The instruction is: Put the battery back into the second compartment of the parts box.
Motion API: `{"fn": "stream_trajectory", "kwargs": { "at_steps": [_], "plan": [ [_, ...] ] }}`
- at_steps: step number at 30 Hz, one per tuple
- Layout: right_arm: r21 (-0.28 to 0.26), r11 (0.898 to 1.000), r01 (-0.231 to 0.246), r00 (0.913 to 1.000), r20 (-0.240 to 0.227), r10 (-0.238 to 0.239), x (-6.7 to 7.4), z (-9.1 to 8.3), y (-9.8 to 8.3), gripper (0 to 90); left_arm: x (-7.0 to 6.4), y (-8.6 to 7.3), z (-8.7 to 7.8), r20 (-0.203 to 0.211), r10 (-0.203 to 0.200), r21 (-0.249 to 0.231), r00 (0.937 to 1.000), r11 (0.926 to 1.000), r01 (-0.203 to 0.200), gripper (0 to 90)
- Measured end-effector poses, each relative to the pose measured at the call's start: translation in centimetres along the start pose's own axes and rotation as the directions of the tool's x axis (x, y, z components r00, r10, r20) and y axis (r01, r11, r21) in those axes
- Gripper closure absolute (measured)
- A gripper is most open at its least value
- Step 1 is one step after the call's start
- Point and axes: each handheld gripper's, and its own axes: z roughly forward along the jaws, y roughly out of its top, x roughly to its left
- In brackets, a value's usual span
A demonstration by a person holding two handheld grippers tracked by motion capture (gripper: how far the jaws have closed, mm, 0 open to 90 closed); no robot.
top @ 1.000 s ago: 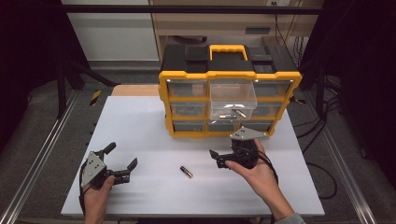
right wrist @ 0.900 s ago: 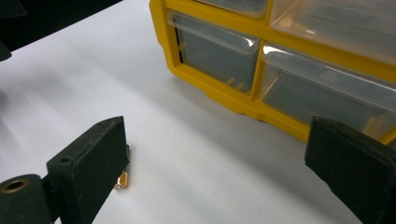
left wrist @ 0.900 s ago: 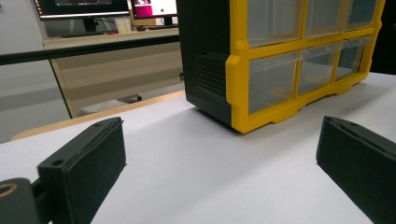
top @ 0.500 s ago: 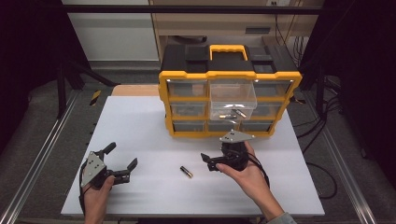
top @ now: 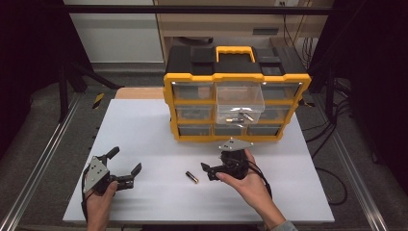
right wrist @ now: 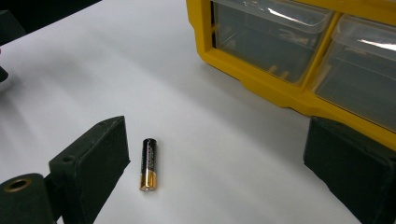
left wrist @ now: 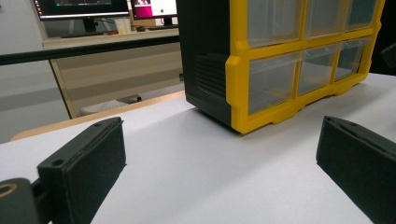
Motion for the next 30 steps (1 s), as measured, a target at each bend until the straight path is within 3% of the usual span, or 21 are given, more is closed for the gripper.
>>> {"fn": "stream_trajectory", "kwargs": {
  "at_steps": [19, 21, 24, 27, 30],
  "plan": [
    [0.041, 0.999, -0.001, 1.0000, -0.007, 0.002, 1.2, 2.0, -0.9, 7.8, 0.1, 0.1, -0.1, -0.002, -0.001, -0.004, 1.0000, 1.0000, 0.001, 1.0],
    [0.038, 0.999, 0.018, 0.9998, -0.008, -0.017, 1.2, 2.2, -0.9, 7.9, 0.1, 0.1, -0.1, -0.003, -0.002, -0.004, 1.0000, 1.0000, 0.002, 1.0],
    [0.045, 0.999, -0.009, 1.0000, 0.001, 0.008, 1.4, 2.4, -0.9, 8.0, 0.1, 0.1, -0.1, -0.003, -0.002, -0.005, 1.0000, 1.0000, 0.002, 1.0],
    [0.050, 0.999, 0.015, 0.9999, -0.005, -0.014, 1.4, 2.6, -0.9, 8.0, 0.1, 0.1, -0.1, -0.003, -0.003, -0.006, 1.0000, 1.0000, 0.002, 1.0],
    [0.055, 0.998, 0.005, 1.0000, -0.008, -0.004, 1.4, 2.8, -1.0, 8.0, 0.1, 0.1, -0.1, -0.004, -0.003, -0.006, 1.0000, 1.0000, 0.003, 1.0]
  ]
}}
